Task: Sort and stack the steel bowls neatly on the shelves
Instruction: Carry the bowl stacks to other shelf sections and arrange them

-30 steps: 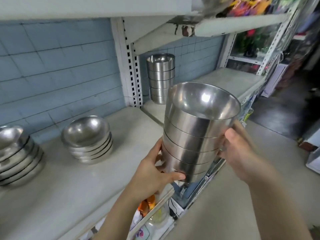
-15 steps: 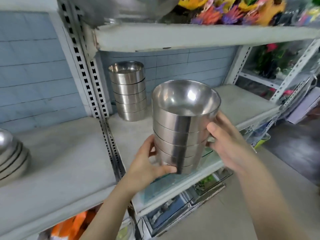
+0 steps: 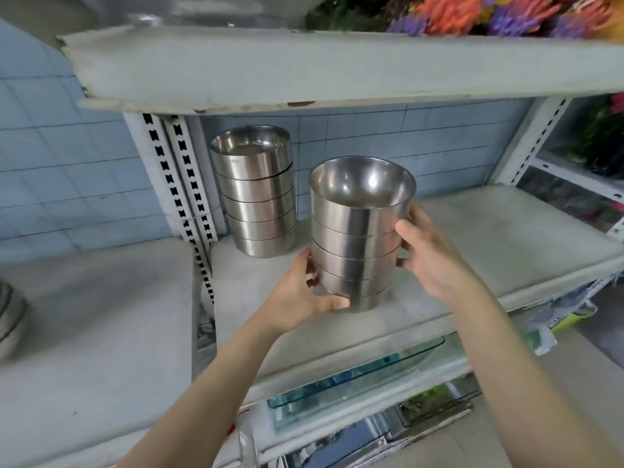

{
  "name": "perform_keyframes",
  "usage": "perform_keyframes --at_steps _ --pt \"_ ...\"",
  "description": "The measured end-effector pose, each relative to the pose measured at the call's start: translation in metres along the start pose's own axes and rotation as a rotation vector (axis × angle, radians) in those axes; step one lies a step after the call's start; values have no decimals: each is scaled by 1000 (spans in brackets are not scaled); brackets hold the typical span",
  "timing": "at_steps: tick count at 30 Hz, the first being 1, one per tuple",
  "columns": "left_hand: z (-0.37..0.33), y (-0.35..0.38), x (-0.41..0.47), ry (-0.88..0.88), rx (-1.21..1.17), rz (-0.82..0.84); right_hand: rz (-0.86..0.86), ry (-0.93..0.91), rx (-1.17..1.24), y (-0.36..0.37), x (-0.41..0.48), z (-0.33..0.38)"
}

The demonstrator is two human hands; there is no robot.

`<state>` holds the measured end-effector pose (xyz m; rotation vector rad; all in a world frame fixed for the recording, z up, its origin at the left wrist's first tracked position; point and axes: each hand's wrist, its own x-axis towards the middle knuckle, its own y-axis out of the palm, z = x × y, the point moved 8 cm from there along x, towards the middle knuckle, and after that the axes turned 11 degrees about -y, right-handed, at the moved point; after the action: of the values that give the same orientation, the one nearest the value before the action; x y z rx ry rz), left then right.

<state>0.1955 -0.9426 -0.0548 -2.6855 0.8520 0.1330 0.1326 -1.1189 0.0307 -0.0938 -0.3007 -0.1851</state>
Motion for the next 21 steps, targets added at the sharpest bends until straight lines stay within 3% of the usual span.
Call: perform_keyframes --at_steps 21 --pt "-7 -16 134 -164 107 -301 186 95 160 -46 163 -62"
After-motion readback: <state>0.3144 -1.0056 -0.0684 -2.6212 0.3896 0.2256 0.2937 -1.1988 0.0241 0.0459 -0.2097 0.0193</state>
